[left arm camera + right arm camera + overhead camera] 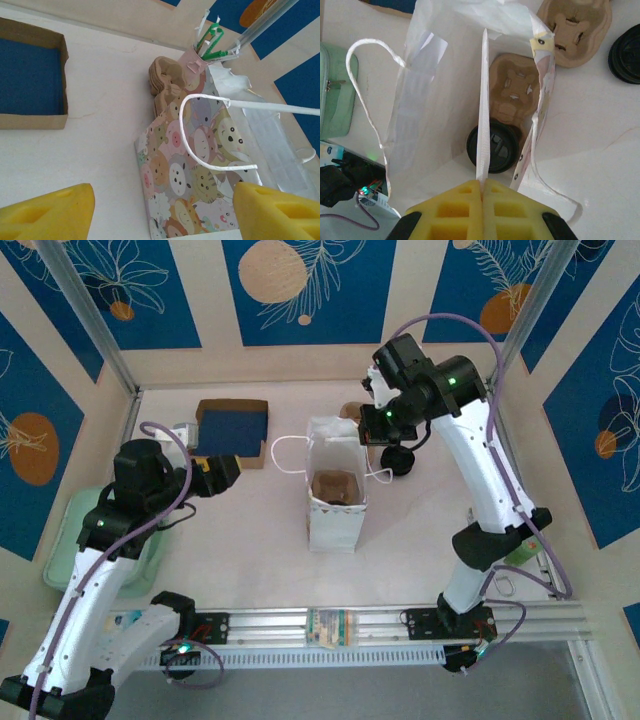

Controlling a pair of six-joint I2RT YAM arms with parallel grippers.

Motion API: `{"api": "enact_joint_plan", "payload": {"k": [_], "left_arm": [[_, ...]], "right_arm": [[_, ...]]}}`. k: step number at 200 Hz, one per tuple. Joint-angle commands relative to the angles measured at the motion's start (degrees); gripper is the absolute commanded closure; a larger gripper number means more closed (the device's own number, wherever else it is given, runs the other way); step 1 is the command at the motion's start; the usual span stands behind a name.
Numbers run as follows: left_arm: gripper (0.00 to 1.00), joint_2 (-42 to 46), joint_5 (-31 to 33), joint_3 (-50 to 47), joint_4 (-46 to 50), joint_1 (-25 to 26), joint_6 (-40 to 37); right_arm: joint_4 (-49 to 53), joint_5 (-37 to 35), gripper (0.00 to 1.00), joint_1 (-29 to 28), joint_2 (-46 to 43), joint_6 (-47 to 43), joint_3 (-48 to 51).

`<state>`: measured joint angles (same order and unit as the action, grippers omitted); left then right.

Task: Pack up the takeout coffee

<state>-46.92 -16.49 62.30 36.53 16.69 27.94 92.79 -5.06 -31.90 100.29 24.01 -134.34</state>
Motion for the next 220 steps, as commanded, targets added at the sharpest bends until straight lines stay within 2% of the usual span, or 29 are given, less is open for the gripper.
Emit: {"api": "enact_joint_plan", "payload": {"k": [1, 40, 116, 220], "left_arm": [[0.26, 0.7, 0.2, 0.4, 0.7, 0.4, -1.4], [0.26, 0.8, 0.5, 0.3, 1.1, 0.4, -1.7], [0.26, 0.7, 1.1, -0.2, 1.5, 0.5, -2.4], [0.26, 0.9, 1.6, -0.6, 1.5, 0.5, -2.5]], "right_arm": [[4.4, -1.3, 1.00, -1.1, 1.6, 0.6, -2.9], [5.3, -4.1, 1.00, -2.5, 4.3, 1.0, -4.3], [6.0, -4.8, 1.00, -3.3, 7.8, 0.9, -6.0], [6.3, -5.3, 1.00, -4.0, 9.1, 0.5, -3.0]]}}
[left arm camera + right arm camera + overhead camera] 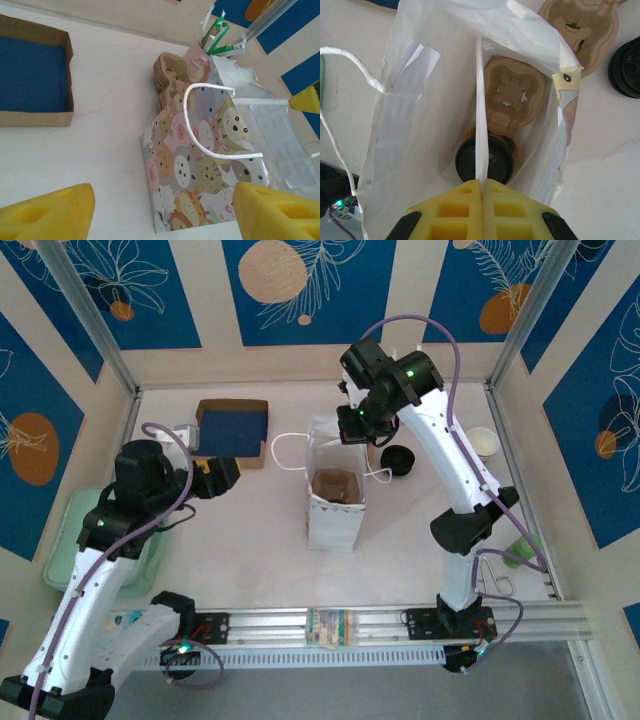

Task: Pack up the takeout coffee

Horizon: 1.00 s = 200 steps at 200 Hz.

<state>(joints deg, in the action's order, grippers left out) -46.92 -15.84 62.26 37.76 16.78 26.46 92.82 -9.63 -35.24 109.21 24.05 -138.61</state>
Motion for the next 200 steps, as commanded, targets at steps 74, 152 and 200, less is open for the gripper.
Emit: {"api": "enact_joint_plan", "payload": {"k": [74, 152, 200], "left_arm": [[0.26, 1.4, 1.1, -1.0, 0.6, 0.5, -1.2], [0.27, 1.1, 1.4, -0.9, 0.5, 0.5, -1.2], [0.26, 0.6, 1.2, -0.7, 0.2, 0.5, -1.2]], "right_arm": [[5.5, -1.6, 1.00, -1.0, 2.1, 0.0, 3.5], [3.5, 1.6, 1.00, 0.3, 4.9, -1.8, 4.2], [2.6, 3.4, 1.00, 1.5, 6.4, -2.3, 4.1]]}}
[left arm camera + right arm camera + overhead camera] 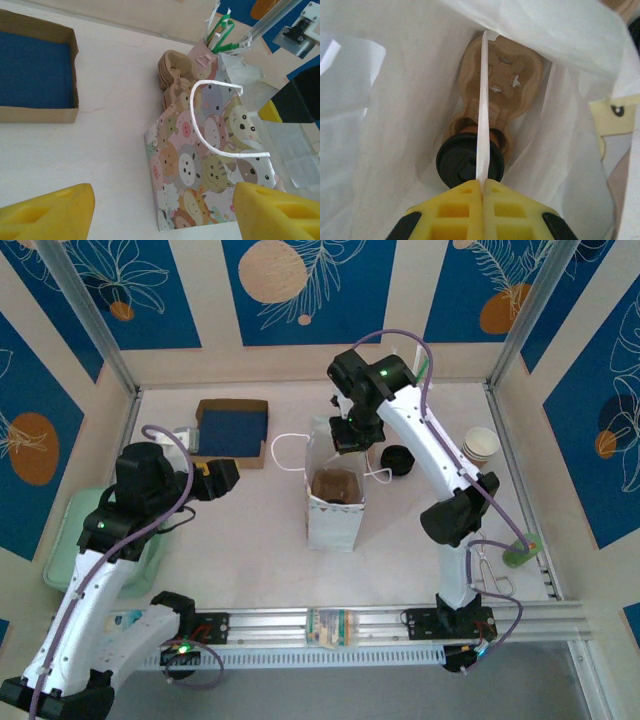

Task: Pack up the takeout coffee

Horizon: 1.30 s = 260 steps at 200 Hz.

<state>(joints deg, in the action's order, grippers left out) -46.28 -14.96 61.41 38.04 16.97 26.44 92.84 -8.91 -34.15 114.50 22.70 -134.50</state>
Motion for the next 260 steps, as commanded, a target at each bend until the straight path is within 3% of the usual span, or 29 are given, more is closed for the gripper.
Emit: {"api": "enact_joint_plan", "payload": {"k": [1, 67, 109, 144, 180, 260], "left_arm": [[0.27, -0.1, 0.3, 0.2, -0.1, 0.3, -1.2], [0.26, -0.7, 0.2, 0.5, -0.3, 0.3, -1.2], [0.26, -0.9, 0.1, 0.3, -0.6, 0.4, -1.0], [0.26, -1.0, -0.1, 0.2, -0.5, 0.4, -0.9], [0.26, -0.7, 0.0, 0.2, -0.3, 0.4, -0.9], [0.26, -0.8, 0.3, 0.7, 0.1, 0.5, -0.8]], "right_arm": [[2.6, 2.7, 1.00, 0.4, 1.1, -1.0, 0.0], [2.1, 3.7, 1.00, 1.4, 3.3, -1.6, -1.3], [1.9, 4.4, 0.93, 1.4, 3.2, -1.9, -2.6], [2.1, 4.1, 0.83, 1.4, 2.9, -1.7, -4.8], [2.2, 3.2, 0.64, 1.2, 2.5, -1.5, -6.6], [2.0, 2.0, 0.62, 0.7, -0.5, -1.3, -11.0]]}}
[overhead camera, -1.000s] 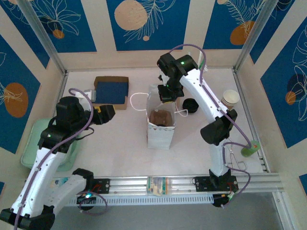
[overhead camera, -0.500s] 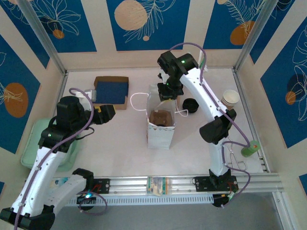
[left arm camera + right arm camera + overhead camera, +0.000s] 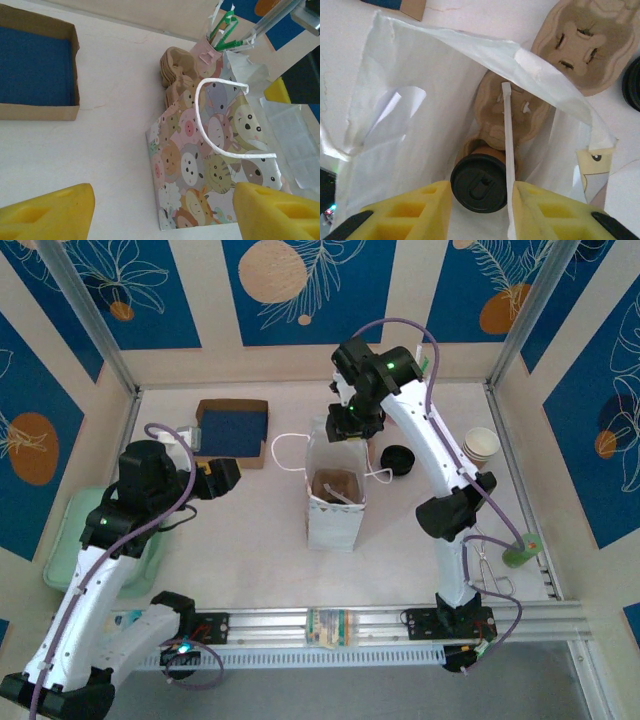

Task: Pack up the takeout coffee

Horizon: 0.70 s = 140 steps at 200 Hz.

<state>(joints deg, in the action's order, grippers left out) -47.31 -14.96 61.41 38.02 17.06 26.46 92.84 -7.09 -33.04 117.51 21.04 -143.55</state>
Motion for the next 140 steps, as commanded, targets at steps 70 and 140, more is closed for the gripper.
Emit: {"api": "enact_joint_plan", "payload": {"k": [70, 140], "left_arm": [[0.26, -2.4, 0.9, 2.8, 0.5, 0.4, -1.8], [0.26, -7.7, 1.7, 5.5, 0.4, 0.5, -3.3]], "right_arm": [[-8.0, 1.3, 0.50, -1.3, -13.7, -1.0, 4.2], [-24.1, 8.1, 0.01, 3.0, -29.4, 0.6, 23.3]]}}
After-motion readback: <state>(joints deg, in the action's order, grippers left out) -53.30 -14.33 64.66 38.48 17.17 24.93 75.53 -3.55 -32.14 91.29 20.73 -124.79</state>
